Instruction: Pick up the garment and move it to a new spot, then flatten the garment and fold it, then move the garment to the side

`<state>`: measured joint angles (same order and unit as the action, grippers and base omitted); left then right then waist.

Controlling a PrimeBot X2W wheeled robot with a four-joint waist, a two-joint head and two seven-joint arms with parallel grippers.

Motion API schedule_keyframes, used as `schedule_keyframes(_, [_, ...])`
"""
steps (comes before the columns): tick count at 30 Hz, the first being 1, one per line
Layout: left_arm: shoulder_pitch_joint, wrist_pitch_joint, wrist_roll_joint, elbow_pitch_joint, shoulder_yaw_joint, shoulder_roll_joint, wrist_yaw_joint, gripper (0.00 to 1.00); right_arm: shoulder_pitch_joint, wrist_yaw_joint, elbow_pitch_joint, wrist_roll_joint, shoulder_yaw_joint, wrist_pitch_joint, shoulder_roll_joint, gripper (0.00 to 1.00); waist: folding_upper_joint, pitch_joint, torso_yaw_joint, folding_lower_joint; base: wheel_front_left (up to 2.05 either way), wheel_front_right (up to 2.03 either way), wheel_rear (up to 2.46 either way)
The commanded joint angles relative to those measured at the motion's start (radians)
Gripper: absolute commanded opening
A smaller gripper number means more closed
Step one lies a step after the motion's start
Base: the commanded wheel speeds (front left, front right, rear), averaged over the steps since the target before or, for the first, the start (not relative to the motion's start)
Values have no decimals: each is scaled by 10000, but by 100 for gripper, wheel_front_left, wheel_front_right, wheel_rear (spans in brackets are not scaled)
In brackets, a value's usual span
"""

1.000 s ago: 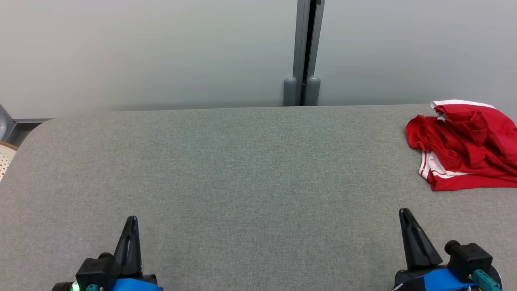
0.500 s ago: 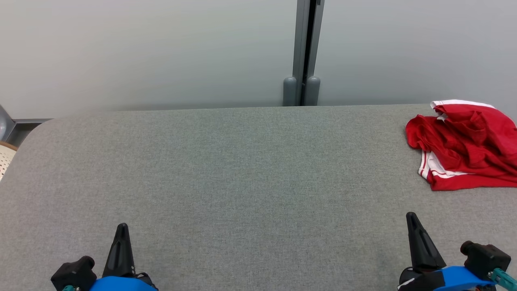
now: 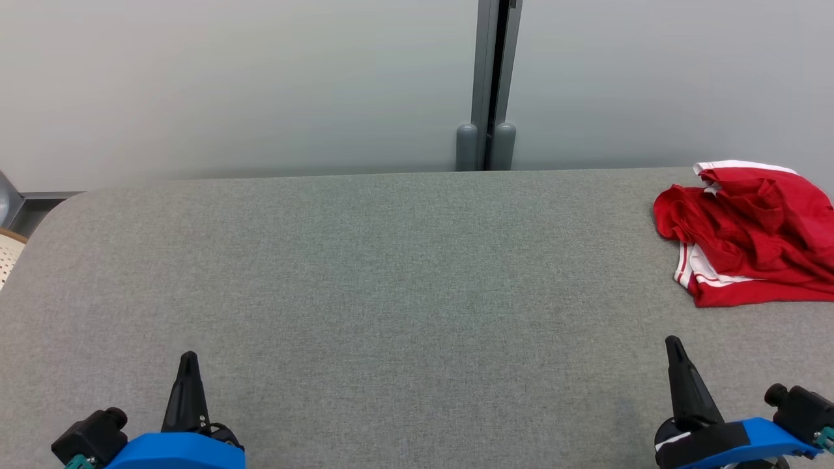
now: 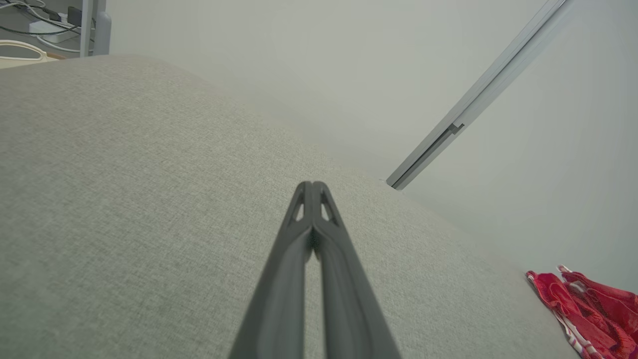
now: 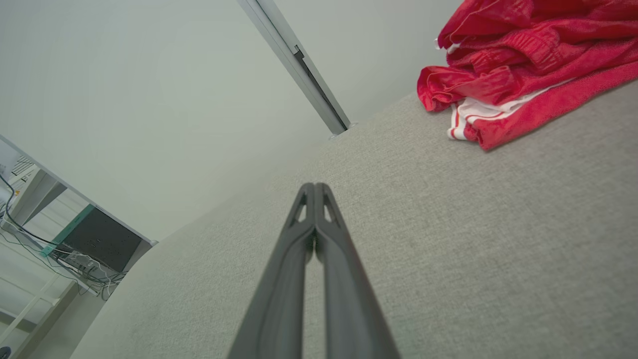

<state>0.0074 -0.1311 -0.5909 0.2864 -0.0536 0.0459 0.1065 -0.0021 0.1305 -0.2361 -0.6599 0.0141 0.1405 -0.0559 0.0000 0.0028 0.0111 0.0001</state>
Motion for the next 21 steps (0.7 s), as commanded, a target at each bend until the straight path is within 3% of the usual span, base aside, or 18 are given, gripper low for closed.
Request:
schedule_keyframes(1, [-346, 95, -382, -182, -71, 45, 41, 0, -311, 2, 115, -385, 55, -82, -102, 0, 0, 0, -2, 0, 0, 0, 0])
schedule_keyframes(21, [-596, 752, -3089, -257, -225, 51, 105, 0, -535, 3, 71, -2984, 231, -693, -133, 0, 0, 1, -23, 0, 0, 0, 0])
